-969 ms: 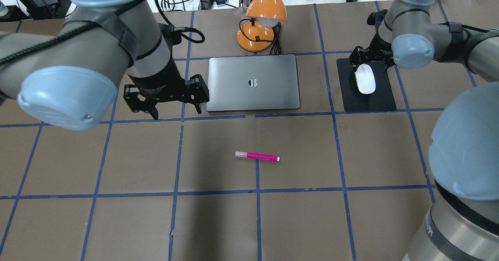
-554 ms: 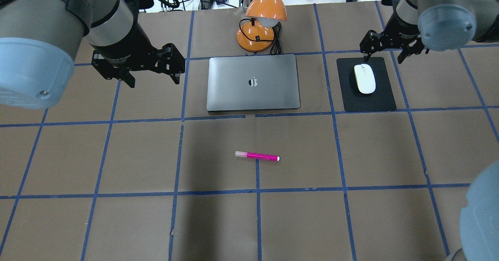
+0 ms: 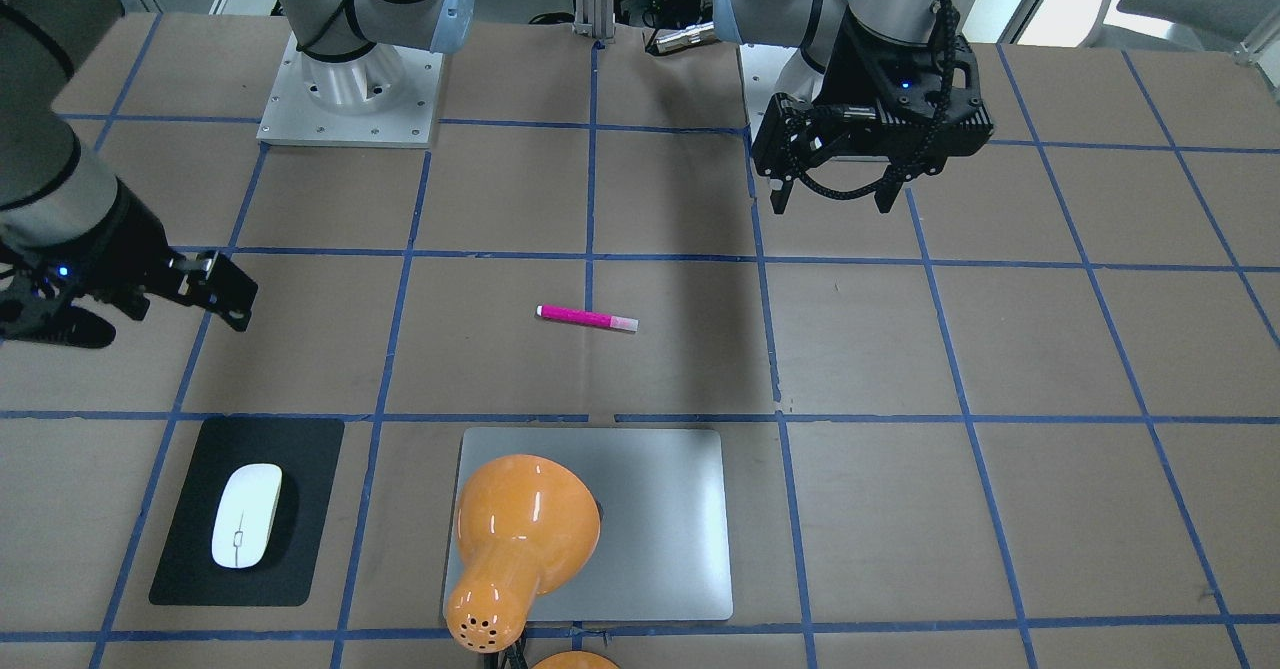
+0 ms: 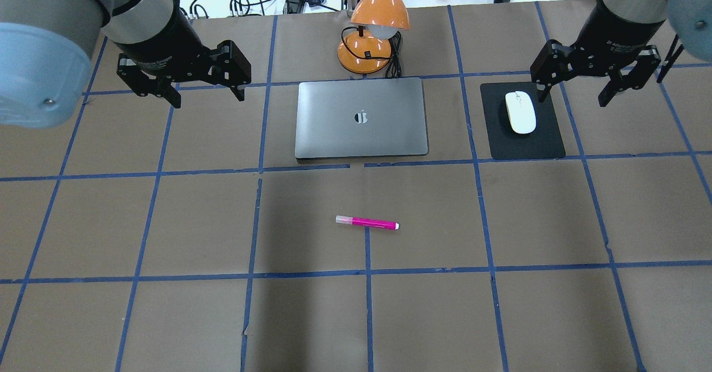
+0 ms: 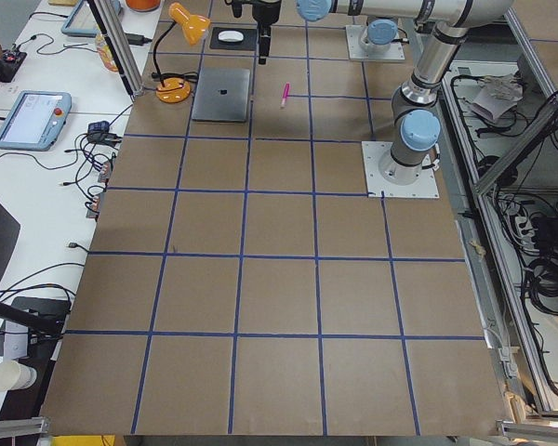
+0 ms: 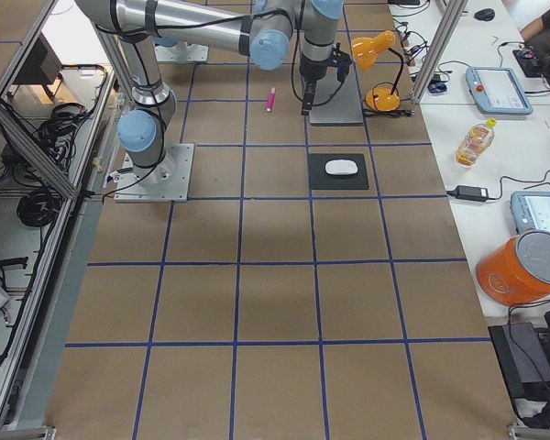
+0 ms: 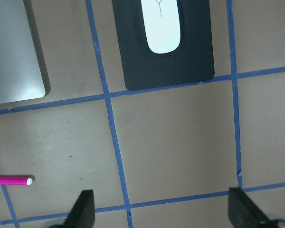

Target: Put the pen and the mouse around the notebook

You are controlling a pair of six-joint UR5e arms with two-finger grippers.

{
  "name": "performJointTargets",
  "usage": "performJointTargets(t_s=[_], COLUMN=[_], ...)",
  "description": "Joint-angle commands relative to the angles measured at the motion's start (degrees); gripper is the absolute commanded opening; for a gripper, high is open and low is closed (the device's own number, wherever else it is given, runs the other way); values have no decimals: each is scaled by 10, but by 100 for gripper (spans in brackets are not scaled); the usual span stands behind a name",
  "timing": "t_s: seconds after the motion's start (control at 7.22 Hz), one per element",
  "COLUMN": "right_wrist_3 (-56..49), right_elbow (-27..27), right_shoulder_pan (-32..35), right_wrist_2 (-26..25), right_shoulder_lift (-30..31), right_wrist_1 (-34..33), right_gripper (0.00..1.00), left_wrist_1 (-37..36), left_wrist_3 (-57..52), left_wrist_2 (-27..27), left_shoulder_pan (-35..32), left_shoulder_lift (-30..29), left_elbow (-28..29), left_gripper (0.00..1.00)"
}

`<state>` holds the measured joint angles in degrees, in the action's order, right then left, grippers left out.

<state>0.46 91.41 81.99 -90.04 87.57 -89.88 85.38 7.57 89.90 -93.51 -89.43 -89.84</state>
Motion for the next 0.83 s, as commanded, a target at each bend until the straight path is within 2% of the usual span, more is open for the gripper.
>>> performJointTargets(t_s=[0.0,0.69], right_wrist_3=[42,45], right_elbow=[-3,11], right_shoulder_pan=[40,56], right_wrist_2=[-13,-14], right_shoulder_lift=[17,50], right_wrist_1=[11,23], right_gripper=[100,100], left_wrist_1=[22,23], left_wrist_3=[-7,-6], left_wrist_2=[-1,-1], left_shoulder_pan=[-3,-3], left_shoulder_lift=[-2,2], left_elbow=[7,5], left_gripper=[100,100])
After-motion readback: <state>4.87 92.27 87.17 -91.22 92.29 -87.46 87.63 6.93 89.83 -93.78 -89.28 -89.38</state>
